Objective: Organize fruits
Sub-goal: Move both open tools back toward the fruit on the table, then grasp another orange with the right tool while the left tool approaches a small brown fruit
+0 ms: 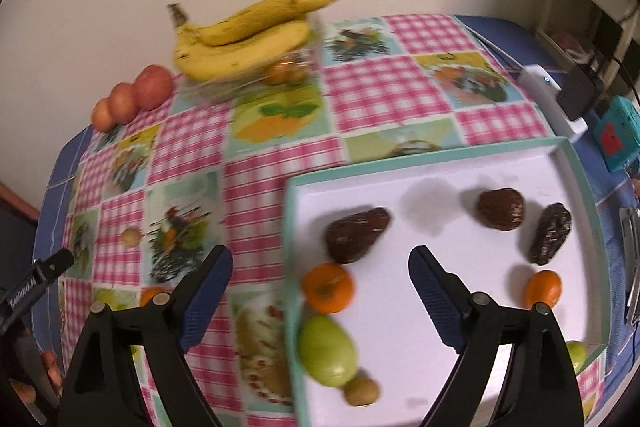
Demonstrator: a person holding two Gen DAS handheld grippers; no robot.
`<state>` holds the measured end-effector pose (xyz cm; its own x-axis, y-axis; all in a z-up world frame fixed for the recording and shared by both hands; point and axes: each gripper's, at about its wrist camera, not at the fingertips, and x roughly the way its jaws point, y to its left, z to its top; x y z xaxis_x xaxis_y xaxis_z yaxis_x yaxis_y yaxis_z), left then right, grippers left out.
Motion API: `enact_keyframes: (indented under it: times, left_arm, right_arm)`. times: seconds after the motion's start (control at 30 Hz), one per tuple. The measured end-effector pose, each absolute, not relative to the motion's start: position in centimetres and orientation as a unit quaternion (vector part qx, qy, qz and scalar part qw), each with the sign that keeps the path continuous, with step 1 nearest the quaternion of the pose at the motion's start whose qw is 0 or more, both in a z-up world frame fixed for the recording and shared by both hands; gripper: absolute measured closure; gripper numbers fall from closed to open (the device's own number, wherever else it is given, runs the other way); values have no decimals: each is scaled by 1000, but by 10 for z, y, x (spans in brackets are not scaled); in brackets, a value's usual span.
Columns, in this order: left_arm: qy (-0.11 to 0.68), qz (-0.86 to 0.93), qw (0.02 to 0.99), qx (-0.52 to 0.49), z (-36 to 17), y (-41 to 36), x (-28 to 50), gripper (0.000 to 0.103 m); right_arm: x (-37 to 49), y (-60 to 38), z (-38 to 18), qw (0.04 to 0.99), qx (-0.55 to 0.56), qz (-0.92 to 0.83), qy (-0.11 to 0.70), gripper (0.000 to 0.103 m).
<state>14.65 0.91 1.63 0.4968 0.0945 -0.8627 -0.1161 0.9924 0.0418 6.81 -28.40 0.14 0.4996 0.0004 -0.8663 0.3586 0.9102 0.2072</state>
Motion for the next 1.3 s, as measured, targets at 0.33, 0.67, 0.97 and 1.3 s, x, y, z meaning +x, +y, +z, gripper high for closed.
enact_keyframes:
  times: [0.33, 0.67, 0.97, 1.3]
  left_arm:
    - [529, 93, 842, -47, -11, 52, 160, 0]
    - [559, 91, 823, -46, -33, 56, 164, 0]
    - [579, 90, 809, -54, -47, 63, 166, 0]
    - [580, 89, 808, -50, -51, 61, 167, 0]
  right_arm:
    - [95, -234, -18, 835, 192, -42, 514, 13]
    - [112, -187, -40, 815, 172, -7, 554, 13]
    - [117, -164, -57, 803, 141, 1, 579, 13]
    - [119, -153, -63, 804, 110, -6, 584, 13]
